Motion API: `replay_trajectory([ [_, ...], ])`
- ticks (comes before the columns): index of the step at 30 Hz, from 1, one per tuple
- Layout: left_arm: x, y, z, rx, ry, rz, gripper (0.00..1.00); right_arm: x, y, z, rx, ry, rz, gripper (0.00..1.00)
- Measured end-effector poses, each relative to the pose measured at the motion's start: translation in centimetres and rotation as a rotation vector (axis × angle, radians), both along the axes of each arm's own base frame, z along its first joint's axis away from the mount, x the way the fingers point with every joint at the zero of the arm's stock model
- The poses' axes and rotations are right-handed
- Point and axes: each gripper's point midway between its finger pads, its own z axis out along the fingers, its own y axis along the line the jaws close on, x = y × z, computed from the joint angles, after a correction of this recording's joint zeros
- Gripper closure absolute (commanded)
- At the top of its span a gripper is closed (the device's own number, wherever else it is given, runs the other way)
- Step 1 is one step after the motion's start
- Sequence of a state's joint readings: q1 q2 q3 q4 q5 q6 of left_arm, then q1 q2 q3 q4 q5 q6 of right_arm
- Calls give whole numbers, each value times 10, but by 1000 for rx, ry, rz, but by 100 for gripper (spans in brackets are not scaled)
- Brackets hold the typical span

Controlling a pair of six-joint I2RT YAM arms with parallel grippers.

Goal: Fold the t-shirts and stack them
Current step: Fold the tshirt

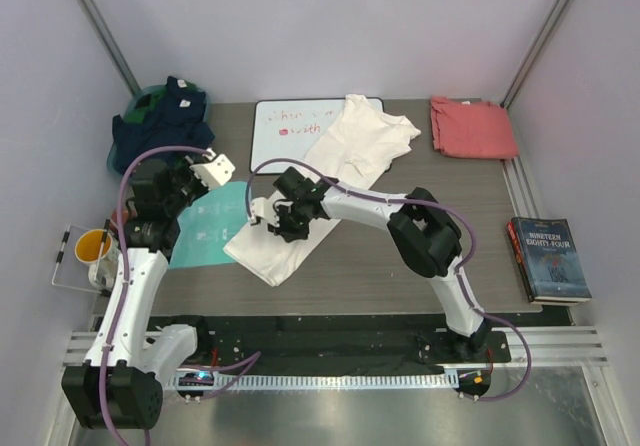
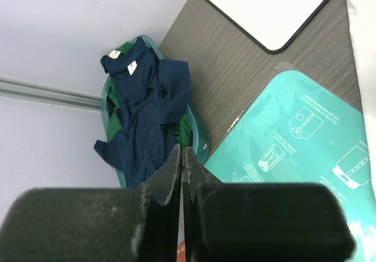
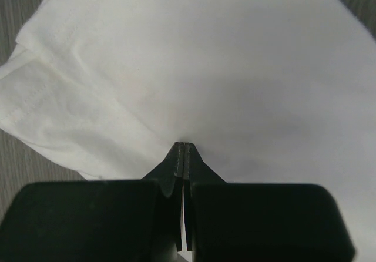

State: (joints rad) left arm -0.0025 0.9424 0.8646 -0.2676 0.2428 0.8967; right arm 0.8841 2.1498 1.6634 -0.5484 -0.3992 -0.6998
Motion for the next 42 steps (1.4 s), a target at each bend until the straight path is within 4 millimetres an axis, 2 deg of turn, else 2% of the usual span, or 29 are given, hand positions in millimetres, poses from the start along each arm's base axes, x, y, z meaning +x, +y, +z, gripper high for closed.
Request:
replay_trajectory([
  [3,-3,0,-2,0,7,-2,100,-6,-6,-22,-34,17,2,99],
  [8,-15,-2,-4,11,5,-18,100,-3,-5,-22,-9,-17,4,99],
  [11,-21,-3,-4,28,-2,-36,100,-7,-13,-23,-2,-44,18,99],
  [14,-25,-5,-6,45,-2,-58,100,-20,-32,-23,-22,-50,31,99],
  [23,-32,-17,-15,102,23,-160,100,-74,-108,-26,-148,-8,76,99],
  [28,-41,-31,-31,144,59,-269,100,-97,-141,-27,-209,20,94,99],
  [31,-50,-40,-53,179,93,-355,100,-106,-157,-27,-239,24,94,97],
  [32,-54,-43,-62,189,105,-385,99,-109,-162,-27,-250,25,95,89],
  [33,-58,-46,-71,196,117,-415,94,-111,-166,-27,-259,26,96,62],
  [34,-64,-51,-83,204,132,-456,85,-112,-171,-28,-274,23,96,51],
  [35,-68,-54,-90,210,141,-485,72,-112,-173,-27,-283,22,89,43],
  [36,-72,-59,-98,217,144,-526,69,-111,-175,-26,-290,14,95,26],
  [37,-76,-64,-105,223,147,-565,67,-109,-178,-24,-297,2,96,22],
  [38,-81,-70,-112,231,147,-609,57,-108,-179,-21,-295,-9,96,16],
  [39,-85,-74,-118,238,145,-648,51,-104,-180,-16,-285,-31,97,8],
  [42,-99,-94,-137,256,116,-808,42,-93,-176,8,-223,-106,106,7],
])
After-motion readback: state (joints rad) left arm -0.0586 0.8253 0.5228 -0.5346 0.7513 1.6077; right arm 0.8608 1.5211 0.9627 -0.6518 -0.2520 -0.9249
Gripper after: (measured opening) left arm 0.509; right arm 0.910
